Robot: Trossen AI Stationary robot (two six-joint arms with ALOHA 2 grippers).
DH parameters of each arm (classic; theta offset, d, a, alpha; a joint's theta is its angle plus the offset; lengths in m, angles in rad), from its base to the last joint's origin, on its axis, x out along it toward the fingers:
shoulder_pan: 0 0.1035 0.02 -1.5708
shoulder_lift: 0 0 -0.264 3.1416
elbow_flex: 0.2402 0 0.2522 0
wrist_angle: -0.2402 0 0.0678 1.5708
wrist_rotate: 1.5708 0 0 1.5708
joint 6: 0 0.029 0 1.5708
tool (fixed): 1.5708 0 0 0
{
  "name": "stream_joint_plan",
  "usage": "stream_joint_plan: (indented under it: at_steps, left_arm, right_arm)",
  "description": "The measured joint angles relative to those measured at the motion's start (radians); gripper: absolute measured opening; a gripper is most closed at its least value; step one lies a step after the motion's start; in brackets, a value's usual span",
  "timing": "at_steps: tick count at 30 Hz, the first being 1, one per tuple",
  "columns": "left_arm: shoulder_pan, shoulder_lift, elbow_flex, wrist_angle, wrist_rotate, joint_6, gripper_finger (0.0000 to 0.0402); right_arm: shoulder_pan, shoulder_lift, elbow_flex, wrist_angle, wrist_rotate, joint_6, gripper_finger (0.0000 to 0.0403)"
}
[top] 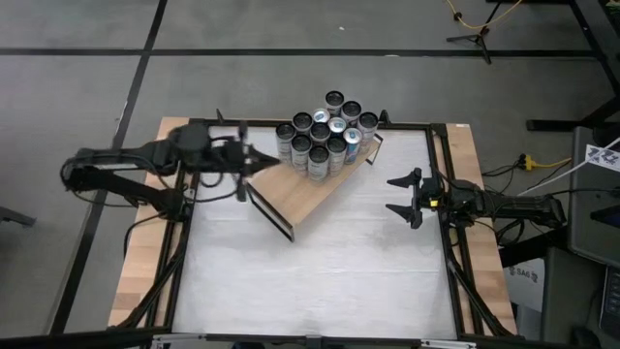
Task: Place canned beverage on shelf
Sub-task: Return to Home Position
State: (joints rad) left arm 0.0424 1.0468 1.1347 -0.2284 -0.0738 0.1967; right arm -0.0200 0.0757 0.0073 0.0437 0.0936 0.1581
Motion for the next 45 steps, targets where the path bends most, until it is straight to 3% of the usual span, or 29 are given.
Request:
stream_joint_plan:
  at_steps: [6,12,25,28,39,45]
  left_arm:
    - [0.034,-0.292,-0.359,0.231,0.014,-0.029,0.0000]
    - [0.036,-0.571,-0.633,0.323,0.014,-0.069,0.0000]
    - [0.036,-0.988,-0.943,0.350,-0.044,-0.109,0.0000]
    - [0.036,-1.045,-0.984,0.351,-0.047,-0.117,0.0000]
    - [0.036,-1.044,-1.054,0.357,-0.063,-0.169,0.0000]
    - [0.036,-1.045,-1.120,0.420,-0.016,-0.188,0.0000]
  right_arm:
    - [0.000,0.000,0.000,0.000,0.000,0.000,0.0388]
    - [0.000,0.000,0.000,0.000,0.000,0.000,0.0388]
    - [0.000,0.000,0.000,0.000,0.000,0.000,0.0388]
    - [0.000,0.000,0.000,0.000,0.000,0.000,0.0388]
    - [0.000,0.000,0.000,0.000,0.000,0.000,0.0388]
    - [0.000,0.000,0.000,0.000,0.000,0.000,0.0388]
